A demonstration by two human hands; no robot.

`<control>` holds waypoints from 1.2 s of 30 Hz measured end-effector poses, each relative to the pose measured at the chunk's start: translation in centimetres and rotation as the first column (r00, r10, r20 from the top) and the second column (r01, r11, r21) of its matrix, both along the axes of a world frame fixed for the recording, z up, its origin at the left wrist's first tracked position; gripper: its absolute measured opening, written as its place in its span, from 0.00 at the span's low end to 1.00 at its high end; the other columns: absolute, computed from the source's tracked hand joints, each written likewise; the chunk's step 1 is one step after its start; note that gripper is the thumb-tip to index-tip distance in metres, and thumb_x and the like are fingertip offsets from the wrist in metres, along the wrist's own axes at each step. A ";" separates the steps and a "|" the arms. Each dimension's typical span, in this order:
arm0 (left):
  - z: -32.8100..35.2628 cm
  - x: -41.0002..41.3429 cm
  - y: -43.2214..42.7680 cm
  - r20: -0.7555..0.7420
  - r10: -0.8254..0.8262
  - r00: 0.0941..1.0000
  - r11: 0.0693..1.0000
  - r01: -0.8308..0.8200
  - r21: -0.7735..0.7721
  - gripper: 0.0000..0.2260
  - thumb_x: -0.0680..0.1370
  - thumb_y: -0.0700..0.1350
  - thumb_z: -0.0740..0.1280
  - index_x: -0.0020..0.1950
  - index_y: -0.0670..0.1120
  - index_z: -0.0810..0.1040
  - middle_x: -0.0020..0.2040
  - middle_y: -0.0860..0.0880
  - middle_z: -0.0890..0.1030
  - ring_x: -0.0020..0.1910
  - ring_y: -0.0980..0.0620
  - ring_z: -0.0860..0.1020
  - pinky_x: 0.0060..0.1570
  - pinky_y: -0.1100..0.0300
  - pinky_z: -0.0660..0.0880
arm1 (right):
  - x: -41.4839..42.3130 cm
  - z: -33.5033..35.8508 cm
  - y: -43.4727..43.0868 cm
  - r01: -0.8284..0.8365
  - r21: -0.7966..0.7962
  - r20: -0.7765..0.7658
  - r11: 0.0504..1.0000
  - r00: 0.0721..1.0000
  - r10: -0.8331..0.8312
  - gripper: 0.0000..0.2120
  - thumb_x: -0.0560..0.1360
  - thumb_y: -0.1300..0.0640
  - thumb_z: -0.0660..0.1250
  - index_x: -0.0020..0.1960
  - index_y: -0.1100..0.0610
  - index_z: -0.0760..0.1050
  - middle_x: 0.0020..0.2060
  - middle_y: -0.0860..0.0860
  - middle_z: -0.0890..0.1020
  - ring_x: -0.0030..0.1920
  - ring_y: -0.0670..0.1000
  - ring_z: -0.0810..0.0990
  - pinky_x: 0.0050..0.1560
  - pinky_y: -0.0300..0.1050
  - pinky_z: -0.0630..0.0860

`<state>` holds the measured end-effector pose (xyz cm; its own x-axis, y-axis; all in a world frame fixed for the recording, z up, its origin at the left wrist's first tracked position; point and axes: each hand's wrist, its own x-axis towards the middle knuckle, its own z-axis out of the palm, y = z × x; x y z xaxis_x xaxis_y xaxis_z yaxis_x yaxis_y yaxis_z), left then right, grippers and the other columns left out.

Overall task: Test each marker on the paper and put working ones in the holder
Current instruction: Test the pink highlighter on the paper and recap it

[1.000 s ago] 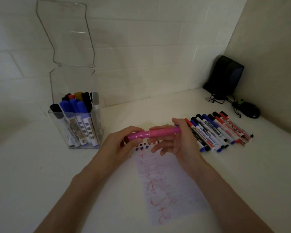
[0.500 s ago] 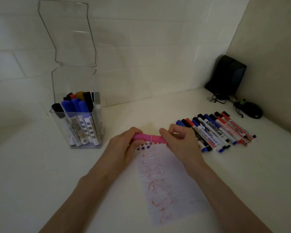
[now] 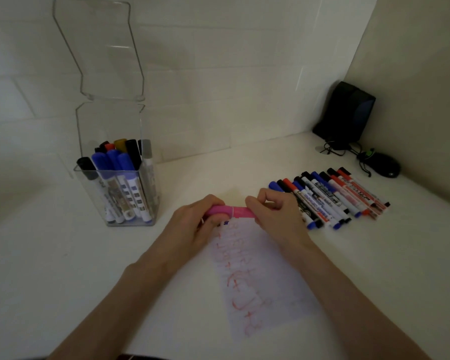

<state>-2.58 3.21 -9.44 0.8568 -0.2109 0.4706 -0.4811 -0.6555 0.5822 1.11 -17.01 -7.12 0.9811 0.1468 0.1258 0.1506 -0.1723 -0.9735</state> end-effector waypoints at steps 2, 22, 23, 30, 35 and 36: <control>-0.1 0.0 -0.1 0.014 -0.001 1.000 1.000 0.001 -0.016 0.06 0.82 0.53 0.62 0.55 0.53 0.75 0.41 0.59 0.78 0.35 0.56 0.75 0.36 0.67 0.67 | 0.0 0.2 0.0 -0.011 0.002 0.000 1.000 1.000 0.011 0.20 0.78 0.62 0.70 0.30 0.56 0.68 0.23 0.50 0.66 0.29 0.51 0.62 0.30 0.42 0.59; 4.1 1.5 -3.3 -0.385 -0.481 0.788 0.320 -0.251 -0.913 0.27 0.85 0.54 0.49 0.56 0.38 0.82 0.47 0.39 0.83 0.45 0.45 0.82 0.40 0.51 0.81 | -1.0 0.5 1.6 -0.044 0.033 0.186 0.998 0.982 0.037 0.16 0.76 0.68 0.70 0.32 0.68 0.68 0.25 0.62 0.68 0.28 0.47 0.63 0.32 0.38 0.62; 4.0 1.6 -3.5 -0.384 -0.473 0.793 0.324 -0.248 -0.913 0.26 0.85 0.53 0.49 0.54 0.38 0.83 0.46 0.39 0.82 0.45 0.45 0.82 0.39 0.52 0.81 | -1.0 0.4 1.6 -0.032 0.033 0.192 0.999 0.981 0.026 0.16 0.75 0.68 0.70 0.32 0.68 0.68 0.25 0.62 0.67 0.28 0.47 0.63 0.32 0.38 0.62; 2.8 2.2 -3.6 -0.398 -0.374 0.838 0.414 -0.234 -0.880 0.25 0.84 0.50 0.51 0.46 0.41 0.85 0.45 0.38 0.83 0.47 0.44 0.82 0.47 0.52 0.77 | -1.0 -0.3 1.8 -0.039 0.001 0.214 0.999 0.976 0.038 0.21 0.73 0.70 0.70 0.28 0.56 0.64 0.22 0.43 0.63 0.27 0.43 0.60 0.31 0.35 0.61; 3.2 2.1 -3.3 -0.379 -0.391 0.839 0.404 -0.213 -0.890 0.22 0.84 0.48 0.52 0.48 0.40 0.84 0.42 0.40 0.83 0.43 0.47 0.81 0.46 0.52 0.79 | -1.3 -0.2 2.0 -0.056 0.007 0.204 0.998 0.978 0.054 0.20 0.75 0.69 0.70 0.29 0.59 0.66 0.22 0.46 0.65 0.27 0.45 0.61 0.32 0.37 0.61; 3.5 2.1 -3.2 -0.366 -0.404 0.838 0.376 -0.213 -0.902 0.22 0.83 0.48 0.52 0.51 0.38 0.82 0.43 0.41 0.83 0.43 0.48 0.81 0.49 0.50 0.77 | -1.2 0.0 1.9 -0.066 0.029 0.177 0.997 0.982 0.060 0.19 0.75 0.68 0.70 0.29 0.62 0.67 0.23 0.48 0.65 0.27 0.46 0.61 0.32 0.38 0.61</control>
<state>-0.48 0.02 -5.97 0.9993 -0.0335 -0.0157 0.0287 0.4334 0.9007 -0.10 -15.09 -7.10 0.9323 0.2002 0.3012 0.3291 -0.1239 -0.9361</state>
